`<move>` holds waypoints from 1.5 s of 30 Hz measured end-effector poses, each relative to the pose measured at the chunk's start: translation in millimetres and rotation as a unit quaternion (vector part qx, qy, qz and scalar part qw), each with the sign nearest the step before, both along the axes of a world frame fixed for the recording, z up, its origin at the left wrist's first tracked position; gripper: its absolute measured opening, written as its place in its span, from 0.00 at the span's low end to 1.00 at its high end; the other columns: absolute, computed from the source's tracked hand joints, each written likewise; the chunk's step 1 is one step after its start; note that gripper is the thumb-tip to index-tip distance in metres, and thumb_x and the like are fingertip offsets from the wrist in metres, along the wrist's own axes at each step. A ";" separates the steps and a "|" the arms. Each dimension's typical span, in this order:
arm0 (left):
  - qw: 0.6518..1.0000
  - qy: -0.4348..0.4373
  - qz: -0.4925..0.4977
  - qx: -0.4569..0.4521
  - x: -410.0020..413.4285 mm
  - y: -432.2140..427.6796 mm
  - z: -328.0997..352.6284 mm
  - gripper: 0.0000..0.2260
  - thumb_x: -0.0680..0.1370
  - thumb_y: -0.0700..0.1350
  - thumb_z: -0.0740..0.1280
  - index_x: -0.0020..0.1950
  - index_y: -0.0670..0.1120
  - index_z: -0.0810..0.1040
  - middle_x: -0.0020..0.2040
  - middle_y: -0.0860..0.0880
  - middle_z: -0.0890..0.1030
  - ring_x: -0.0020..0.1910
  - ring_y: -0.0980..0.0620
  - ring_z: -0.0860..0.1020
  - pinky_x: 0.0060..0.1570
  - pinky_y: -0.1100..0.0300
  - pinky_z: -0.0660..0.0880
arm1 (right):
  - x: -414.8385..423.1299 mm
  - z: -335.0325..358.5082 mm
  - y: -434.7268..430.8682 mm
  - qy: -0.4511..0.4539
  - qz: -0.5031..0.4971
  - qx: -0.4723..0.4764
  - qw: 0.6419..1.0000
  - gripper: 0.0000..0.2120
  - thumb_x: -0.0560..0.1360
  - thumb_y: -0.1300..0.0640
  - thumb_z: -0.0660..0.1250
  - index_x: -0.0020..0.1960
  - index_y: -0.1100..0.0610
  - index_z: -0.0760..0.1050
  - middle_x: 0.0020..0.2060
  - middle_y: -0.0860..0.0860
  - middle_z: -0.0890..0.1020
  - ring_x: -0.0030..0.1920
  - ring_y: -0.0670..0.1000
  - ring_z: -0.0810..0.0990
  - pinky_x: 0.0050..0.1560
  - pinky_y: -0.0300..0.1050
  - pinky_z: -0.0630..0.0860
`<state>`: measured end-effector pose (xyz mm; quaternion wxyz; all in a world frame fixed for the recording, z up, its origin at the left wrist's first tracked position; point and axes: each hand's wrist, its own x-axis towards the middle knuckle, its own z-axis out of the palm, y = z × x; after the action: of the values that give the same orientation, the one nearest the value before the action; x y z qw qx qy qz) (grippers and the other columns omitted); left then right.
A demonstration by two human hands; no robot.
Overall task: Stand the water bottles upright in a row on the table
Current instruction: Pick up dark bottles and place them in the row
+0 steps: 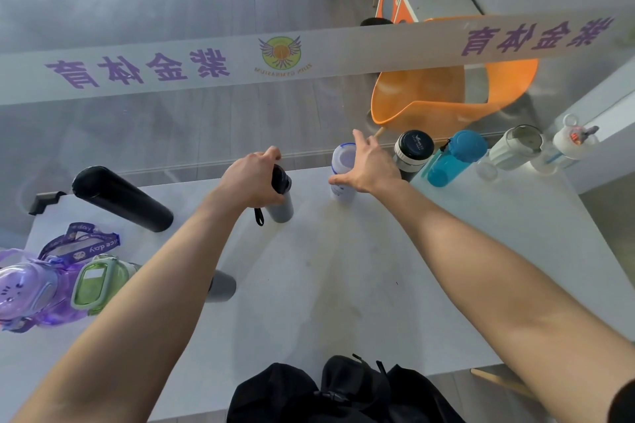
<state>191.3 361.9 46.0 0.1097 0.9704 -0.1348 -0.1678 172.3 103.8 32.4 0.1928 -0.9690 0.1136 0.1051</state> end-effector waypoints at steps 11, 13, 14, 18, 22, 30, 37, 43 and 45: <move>0.999 -0.044 -0.008 -0.028 26.5 -15.5 -8.7 0.28 0.68 0.49 0.80 0.62 0.46 0.71 0.56 0.46 0.75 0.48 0.37 0.79 0.48 0.45 0.80 | -97.9 -50.3 -15.7 0.154 -0.013 -0.020 0.988 0.31 0.77 0.42 0.73 0.74 0.56 0.74 0.70 0.57 0.76 0.66 0.60 0.80 0.67 0.53 0.76; 0.998 -0.048 -0.010 -0.025 29.8 -16.1 -11.3 0.28 0.67 0.49 0.80 0.62 0.46 0.71 0.56 0.45 0.75 0.48 0.37 0.79 0.47 0.46 0.79 | -105.0 -57.8 -12.1 0.186 0.034 -0.015 0.982 0.31 0.77 0.42 0.72 0.76 0.54 0.74 0.72 0.55 0.77 0.68 0.59 0.79 0.69 0.52 0.75; 0.998 -0.048 -0.012 -0.023 31.1 -15.8 -12.3 0.29 0.67 0.50 0.81 0.61 0.47 0.71 0.56 0.46 0.74 0.48 0.37 0.79 0.46 0.47 0.78 | -107.2 -60.5 -10.0 0.198 0.050 -0.012 0.979 0.31 0.77 0.42 0.72 0.77 0.53 0.73 0.73 0.55 0.77 0.70 0.58 0.79 0.70 0.51 0.75; 0.999 -0.038 -0.023 -0.018 35.5 -10.6 -12.9 0.29 0.66 0.50 0.81 0.61 0.48 0.71 0.54 0.47 0.75 0.48 0.38 0.78 0.44 0.49 0.77 | -109.0 -66.0 -3.1 0.215 0.084 -0.004 0.973 0.32 0.79 0.42 0.71 0.79 0.53 0.72 0.75 0.54 0.76 0.72 0.57 0.77 0.71 0.49 0.73; 0.999 -0.021 -0.041 -0.018 34.7 -4.1 -12.7 0.30 0.65 0.49 0.82 0.61 0.51 0.71 0.55 0.49 0.74 0.49 0.40 0.78 0.42 0.49 0.79 | -108.8 -69.8 2.8 0.216 0.095 -0.004 0.972 0.31 0.79 0.42 0.70 0.79 0.53 0.71 0.75 0.54 0.76 0.72 0.57 0.77 0.71 0.50 0.74; 0.998 -0.012 -0.049 -0.034 28.0 -13.1 -10.7 0.30 0.64 0.49 0.82 0.61 0.52 0.71 0.55 0.50 0.75 0.50 0.40 0.78 0.46 0.47 0.81 | -104.7 -72.1 10.0 0.208 0.102 -0.003 0.973 0.30 0.79 0.43 0.69 0.78 0.52 0.72 0.74 0.53 0.76 0.70 0.57 0.78 0.69 0.52 0.75; 0.998 -0.010 -0.052 -0.039 29.0 -20.2 -9.1 0.30 0.66 0.47 0.81 0.63 0.52 0.71 0.57 0.51 0.74 0.51 0.41 0.78 0.41 0.46 0.84 | -107.8 -68.0 8.8 0.207 0.098 -0.003 0.973 0.29 0.79 0.44 0.70 0.77 0.52 0.72 0.73 0.53 0.77 0.69 0.57 0.79 0.68 0.52 0.76; 0.998 -0.002 -0.053 -0.030 32.5 -24.4 -7.0 0.31 0.65 0.47 0.82 0.64 0.51 0.71 0.57 0.50 0.74 0.52 0.40 0.78 0.44 0.46 0.83 | -110.8 -62.4 7.3 0.208 0.095 0.002 0.973 0.29 0.80 0.45 0.69 0.79 0.53 0.71 0.74 0.52 0.76 0.70 0.57 0.78 0.69 0.52 0.75; 0.998 0.000 -0.052 -0.027 32.2 -24.9 -6.6 0.32 0.65 0.48 0.82 0.65 0.51 0.71 0.58 0.50 0.74 0.54 0.40 0.78 0.48 0.45 0.83 | -111.6 -60.0 8.0 0.210 0.097 -0.001 0.973 0.29 0.81 0.45 0.69 0.78 0.53 0.71 0.74 0.52 0.76 0.70 0.57 0.78 0.69 0.52 0.75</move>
<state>223.6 337.1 39.4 0.1269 0.9588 -0.1895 -0.1692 60.7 111.8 -27.6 0.1531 -0.9319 0.0571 0.3240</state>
